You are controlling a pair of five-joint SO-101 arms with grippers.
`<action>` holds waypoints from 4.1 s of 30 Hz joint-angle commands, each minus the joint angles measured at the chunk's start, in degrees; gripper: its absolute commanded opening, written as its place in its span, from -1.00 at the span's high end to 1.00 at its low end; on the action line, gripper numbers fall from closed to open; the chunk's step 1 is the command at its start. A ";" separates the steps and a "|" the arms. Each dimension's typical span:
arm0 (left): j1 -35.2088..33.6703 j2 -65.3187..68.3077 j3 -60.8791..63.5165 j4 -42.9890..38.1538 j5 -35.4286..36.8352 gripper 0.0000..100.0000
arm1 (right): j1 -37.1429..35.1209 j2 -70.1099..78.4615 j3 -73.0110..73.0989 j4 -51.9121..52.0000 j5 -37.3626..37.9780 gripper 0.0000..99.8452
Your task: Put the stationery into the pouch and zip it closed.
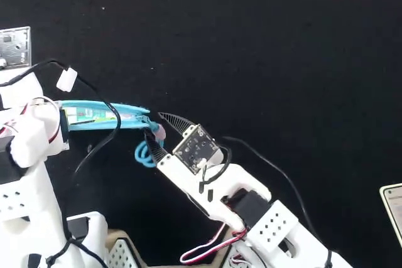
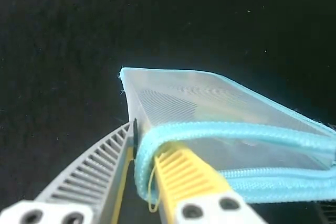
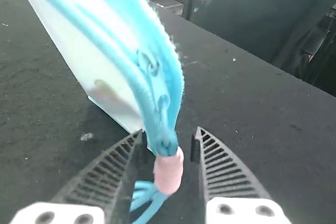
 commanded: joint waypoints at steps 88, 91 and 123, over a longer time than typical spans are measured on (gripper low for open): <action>-0.22 -40.70 27.21 -9.05 -13.71 0.68 | 2.20 41.10 -78.46 38.33 16.26 0.98; -0.66 -40.70 33.98 -18.20 -13.54 0.68 | 2.02 40.92 -77.32 38.33 16.35 0.98; 0.92 -40.09 56.66 -66.37 7.03 0.68 | -9.93 31.78 -73.01 48.44 29.54 0.98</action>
